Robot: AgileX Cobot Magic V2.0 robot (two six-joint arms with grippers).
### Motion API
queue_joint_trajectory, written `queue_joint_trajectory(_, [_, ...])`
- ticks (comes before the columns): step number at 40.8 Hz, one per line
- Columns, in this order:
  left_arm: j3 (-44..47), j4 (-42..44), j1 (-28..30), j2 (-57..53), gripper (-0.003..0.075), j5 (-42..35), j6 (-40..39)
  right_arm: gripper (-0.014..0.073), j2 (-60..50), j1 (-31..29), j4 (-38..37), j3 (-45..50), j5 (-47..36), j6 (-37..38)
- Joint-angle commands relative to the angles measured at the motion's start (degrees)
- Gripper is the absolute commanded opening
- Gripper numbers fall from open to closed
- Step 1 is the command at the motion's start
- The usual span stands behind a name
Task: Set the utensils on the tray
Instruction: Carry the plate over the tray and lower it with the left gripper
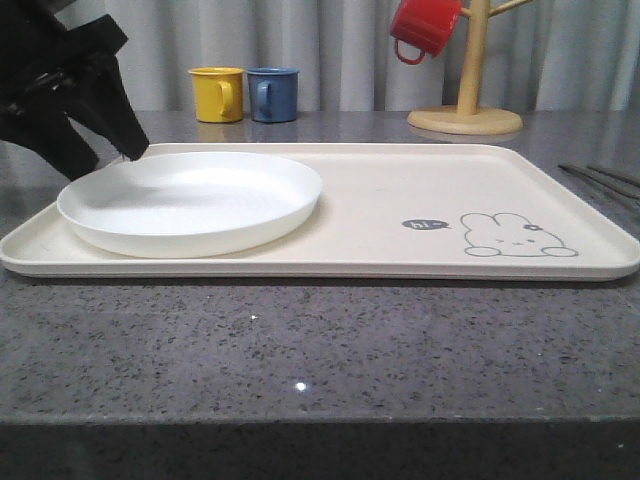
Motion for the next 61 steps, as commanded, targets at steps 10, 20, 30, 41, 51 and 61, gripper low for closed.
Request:
queue_joint_trajectory(10, [-2.3,4.7,-8.7,-17.5,0.0407,5.4,2.1,0.0455,0.2,-0.4,-0.2,-1.4,-3.4,-0.6])
queue_joint_trajectory(20, [2.5,26.5,-23.5,-29.9,0.0405,5.7,-13.3,0.0455,0.2,-0.4,-0.2,-1.4,-3.4,-0.6])
queue_joint_trajectory(30, [13.6,35.8,-28.9,-43.1,0.0404,2.8,-27.3,0.0455,0.2,-0.4,0.1,-1.4,-3.4,-0.5])
queue_joint_trajectory(41, [22.8,36.1,-28.9,-55.2,0.0401,1.4,-29.1,0.0455,0.2,-0.4,0.5,-1.4,-4.0,-0.5])
queue_joint_trajectory(51, [23.8,36.1,-28.9,-58.3,0.0401,1.4,-29.1,0.0455,5.8,1.1,1.3,-8.2,4.7,-1.0])
queue_joint_trajectory(61, [23.8,36.1,-28.9,-58.3,0.0401,1.4,-29.1,0.0455,21.0,4.7,1.2,-20.8,17.3,-1.2])
